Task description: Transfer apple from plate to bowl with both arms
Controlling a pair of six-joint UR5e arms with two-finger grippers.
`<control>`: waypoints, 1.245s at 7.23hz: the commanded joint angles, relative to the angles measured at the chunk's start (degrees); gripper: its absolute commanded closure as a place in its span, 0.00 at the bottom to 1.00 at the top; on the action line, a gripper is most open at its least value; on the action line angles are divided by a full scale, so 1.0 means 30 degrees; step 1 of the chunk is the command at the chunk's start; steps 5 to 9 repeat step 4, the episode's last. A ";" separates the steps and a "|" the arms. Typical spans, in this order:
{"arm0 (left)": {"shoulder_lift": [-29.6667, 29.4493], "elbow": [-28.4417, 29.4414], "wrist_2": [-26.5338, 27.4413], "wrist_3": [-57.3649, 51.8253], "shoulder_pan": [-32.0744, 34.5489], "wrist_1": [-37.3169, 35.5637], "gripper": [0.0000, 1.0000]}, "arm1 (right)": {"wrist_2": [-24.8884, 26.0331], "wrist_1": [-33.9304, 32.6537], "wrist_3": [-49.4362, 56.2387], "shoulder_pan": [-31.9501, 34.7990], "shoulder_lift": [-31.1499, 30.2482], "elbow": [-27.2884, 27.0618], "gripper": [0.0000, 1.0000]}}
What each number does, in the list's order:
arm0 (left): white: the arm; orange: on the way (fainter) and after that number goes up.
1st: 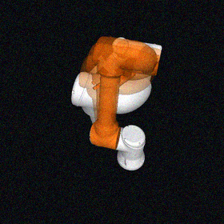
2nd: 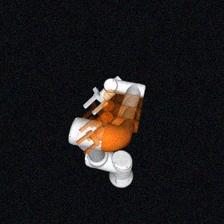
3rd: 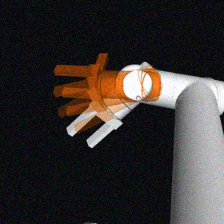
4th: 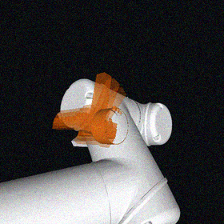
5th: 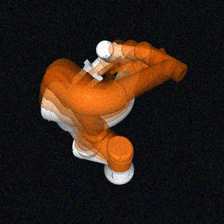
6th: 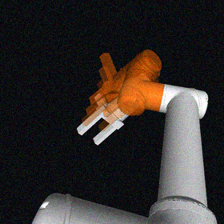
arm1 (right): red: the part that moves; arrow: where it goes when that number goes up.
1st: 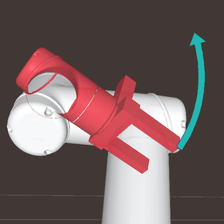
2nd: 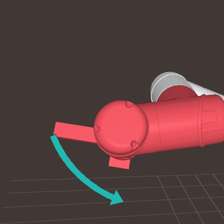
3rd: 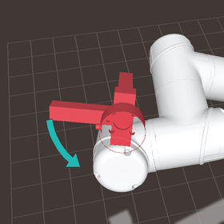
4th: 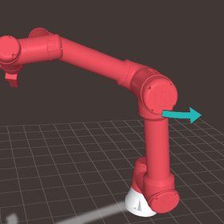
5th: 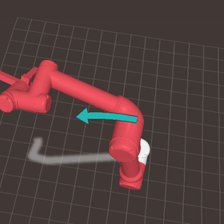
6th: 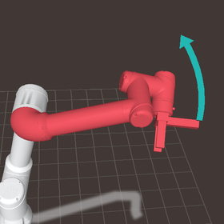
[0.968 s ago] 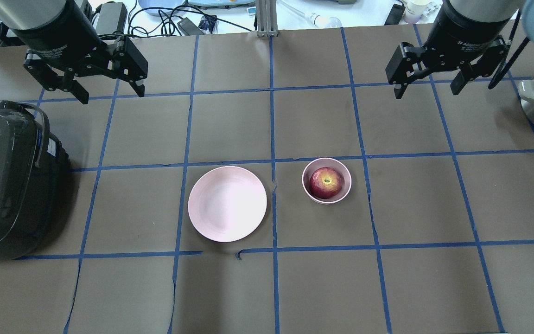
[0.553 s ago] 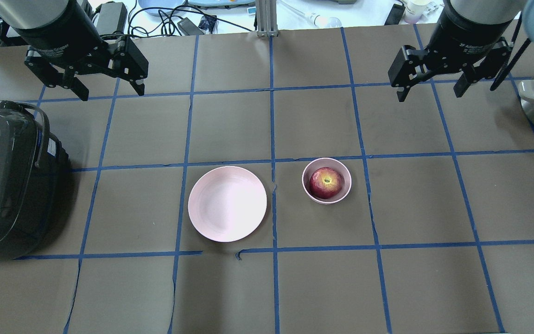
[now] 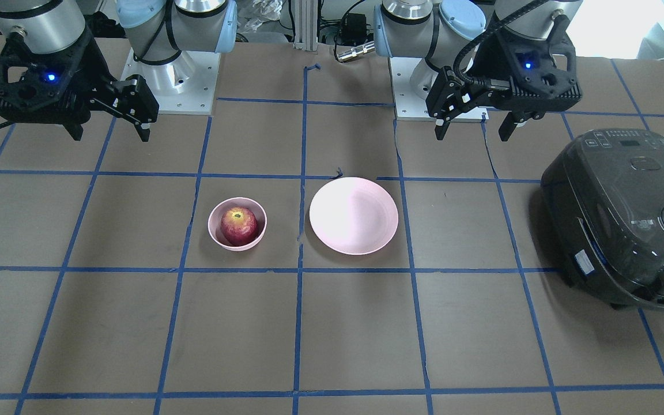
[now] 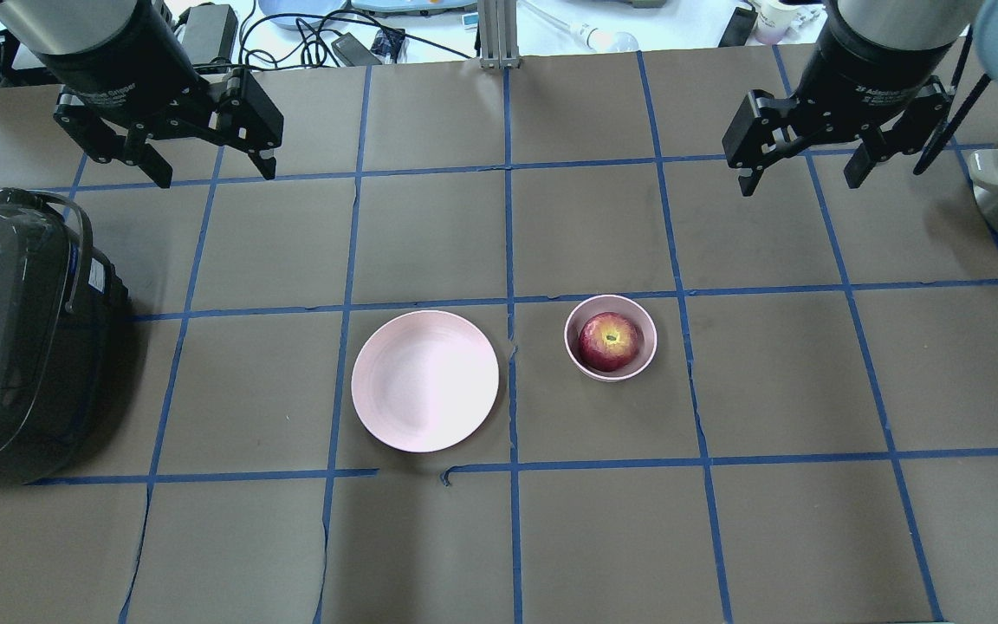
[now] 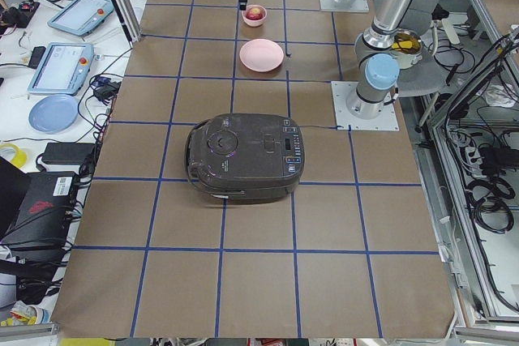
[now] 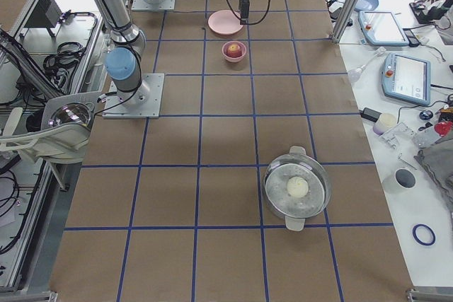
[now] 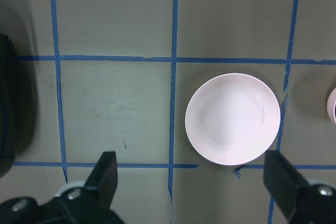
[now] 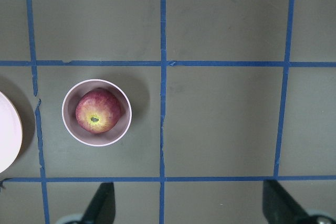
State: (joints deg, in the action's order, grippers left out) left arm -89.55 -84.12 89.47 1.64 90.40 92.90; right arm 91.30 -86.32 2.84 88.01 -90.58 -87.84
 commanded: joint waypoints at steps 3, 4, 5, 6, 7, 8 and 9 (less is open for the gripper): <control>0.0027 0.0004 0.0001 -0.0021 -0.0017 -0.0059 0.00 | 0.0211 0.0032 0.0020 -0.0070 0.0077 -0.0367 0.00; 0.0027 -0.0025 0.0001 -0.0021 -0.0017 -0.0059 0.00 | 0.0183 0.0032 0.0020 -0.0070 0.0048 -0.0397 0.00; 0.0027 -0.0025 0.0001 -0.0021 -0.0017 -0.0059 0.00 | 0.0183 0.0032 0.0020 -0.0070 0.0048 -0.0397 0.00; 0.0027 -0.0025 0.0001 -0.0021 -0.0017 -0.0059 0.00 | 0.0183 0.0032 0.0020 -0.0070 0.0048 -0.0397 0.00; 0.0027 -0.0025 0.0001 -0.0021 -0.0017 -0.0059 0.00 | 0.0183 0.0032 0.0020 -0.0070 0.0048 -0.0397 0.00; 0.0027 -0.0025 0.0001 -0.0021 -0.0017 -0.0059 0.00 | 0.0183 0.0032 0.0020 -0.0070 0.0048 -0.0397 0.00; 0.0027 -0.0025 0.0001 -0.0021 -0.0017 -0.0059 0.00 | 0.0183 0.0032 0.0020 -0.0070 0.0048 -0.0397 0.00</control>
